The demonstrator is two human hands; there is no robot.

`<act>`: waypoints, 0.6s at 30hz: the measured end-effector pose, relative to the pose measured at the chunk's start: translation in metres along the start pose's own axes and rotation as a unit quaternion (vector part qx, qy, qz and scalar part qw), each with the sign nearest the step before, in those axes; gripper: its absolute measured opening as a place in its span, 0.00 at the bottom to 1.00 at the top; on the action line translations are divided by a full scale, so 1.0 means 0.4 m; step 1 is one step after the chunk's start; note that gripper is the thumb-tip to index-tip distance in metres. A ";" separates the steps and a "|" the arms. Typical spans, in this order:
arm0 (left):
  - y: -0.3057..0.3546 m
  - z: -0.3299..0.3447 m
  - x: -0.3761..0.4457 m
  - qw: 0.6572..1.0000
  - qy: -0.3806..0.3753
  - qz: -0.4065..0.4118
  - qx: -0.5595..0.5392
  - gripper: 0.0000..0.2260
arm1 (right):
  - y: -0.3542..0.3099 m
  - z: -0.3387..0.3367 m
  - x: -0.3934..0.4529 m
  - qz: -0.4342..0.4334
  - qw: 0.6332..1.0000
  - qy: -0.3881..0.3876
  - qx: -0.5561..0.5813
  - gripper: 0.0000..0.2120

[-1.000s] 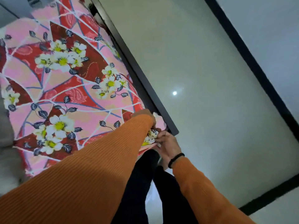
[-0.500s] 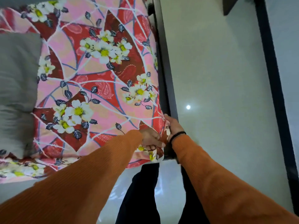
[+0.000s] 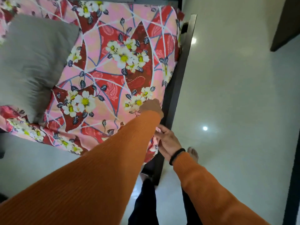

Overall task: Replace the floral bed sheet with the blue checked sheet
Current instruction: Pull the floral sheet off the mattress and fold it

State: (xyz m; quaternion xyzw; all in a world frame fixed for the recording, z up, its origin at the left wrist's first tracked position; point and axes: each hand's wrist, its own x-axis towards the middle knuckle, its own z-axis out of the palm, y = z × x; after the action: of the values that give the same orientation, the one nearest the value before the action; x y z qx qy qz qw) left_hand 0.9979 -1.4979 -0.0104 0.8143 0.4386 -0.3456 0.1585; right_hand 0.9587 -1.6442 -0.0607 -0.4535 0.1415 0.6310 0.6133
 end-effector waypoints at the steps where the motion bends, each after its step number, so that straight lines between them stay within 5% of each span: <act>1: 0.014 -0.009 0.010 1.000 0.013 -0.011 -0.004 0.23 | -0.018 -0.013 0.002 0.001 1.000 -0.013 -0.016 0.20; 8: -0.064 -0.066 0.034 0.989 -0.050 -0.003 -0.141 0.11 | -0.177 -0.035 0.023 0.082 0.994 0.024 -0.063 0.16; 10: -0.110 -0.074 0.016 0.972 -0.065 0.042 -0.222 0.06 | -0.225 -0.011 0.057 0.100 0.992 0.043 -0.062 0.13; 14: -0.170 -0.074 -0.036 0.919 -0.077 0.074 -0.381 0.03 | -0.339 0.056 0.140 0.115 0.990 0.055 -0.066 0.22; 18: -0.196 -0.055 -0.024 0.904 -0.103 0.079 -0.407 0.03 | -0.458 0.106 0.244 0.064 0.994 0.092 -0.014 0.17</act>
State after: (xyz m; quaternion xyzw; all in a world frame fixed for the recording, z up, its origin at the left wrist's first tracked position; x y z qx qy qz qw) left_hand 0.9389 -1.4470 0.0154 0.6705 0.4571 -0.2049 0.5472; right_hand 1.1231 -1.5120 -0.0410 -0.5082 0.2171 0.6267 0.5494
